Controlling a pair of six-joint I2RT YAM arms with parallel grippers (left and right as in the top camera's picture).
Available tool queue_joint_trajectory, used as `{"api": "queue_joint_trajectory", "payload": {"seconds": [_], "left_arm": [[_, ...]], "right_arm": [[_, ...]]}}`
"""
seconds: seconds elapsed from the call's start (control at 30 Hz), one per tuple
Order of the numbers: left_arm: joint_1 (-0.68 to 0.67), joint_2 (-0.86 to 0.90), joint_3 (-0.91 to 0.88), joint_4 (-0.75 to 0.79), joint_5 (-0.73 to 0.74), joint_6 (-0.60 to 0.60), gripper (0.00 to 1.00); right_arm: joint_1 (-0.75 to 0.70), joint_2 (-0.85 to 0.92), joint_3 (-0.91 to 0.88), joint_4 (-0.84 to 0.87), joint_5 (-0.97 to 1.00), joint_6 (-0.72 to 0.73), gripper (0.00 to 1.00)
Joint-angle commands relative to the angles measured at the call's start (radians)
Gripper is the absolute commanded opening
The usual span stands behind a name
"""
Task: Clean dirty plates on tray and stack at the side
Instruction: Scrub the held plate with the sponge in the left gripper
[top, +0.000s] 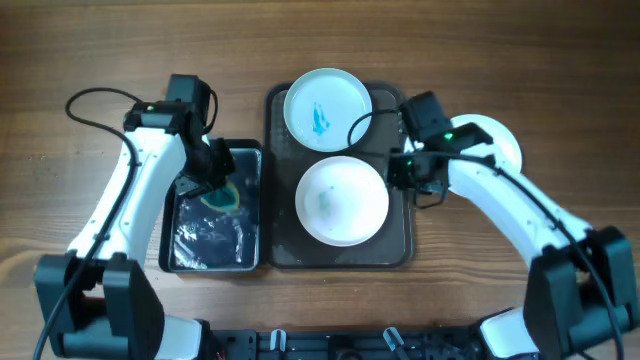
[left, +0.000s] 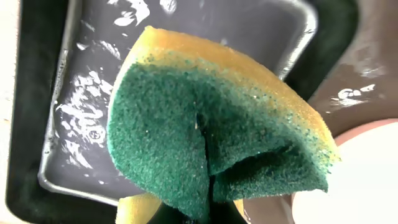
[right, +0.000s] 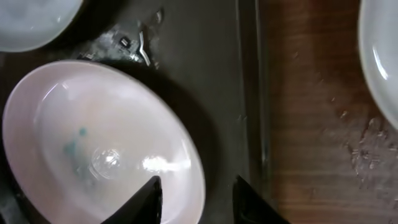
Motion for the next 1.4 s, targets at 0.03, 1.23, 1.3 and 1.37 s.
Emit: {"api": "queue_joint_trajectory", "payload": {"seconds": [0.03,1.23,1.3,1.37], "left_arm": [[0.000,-0.060,0.034,-0.001,0.027,0.019,0.04],[-0.409,0.400,0.015,0.152,-0.282,-0.239,0.04],[-0.402,0.400,0.015,0.158,-0.253,-0.234,0.04],[-0.406,0.400,0.015,0.214,-0.107,-0.191,0.04]], "right_arm": [[-0.021,0.130,0.004,0.020,-0.189,-0.264,0.33],[-0.005,0.215,-0.062,0.144,-0.117,-0.124,0.04],[-0.005,0.215,-0.063,0.145,-0.117,-0.125,0.04],[-0.005,0.215,-0.063,0.144,-0.117,-0.125,0.04]]}}
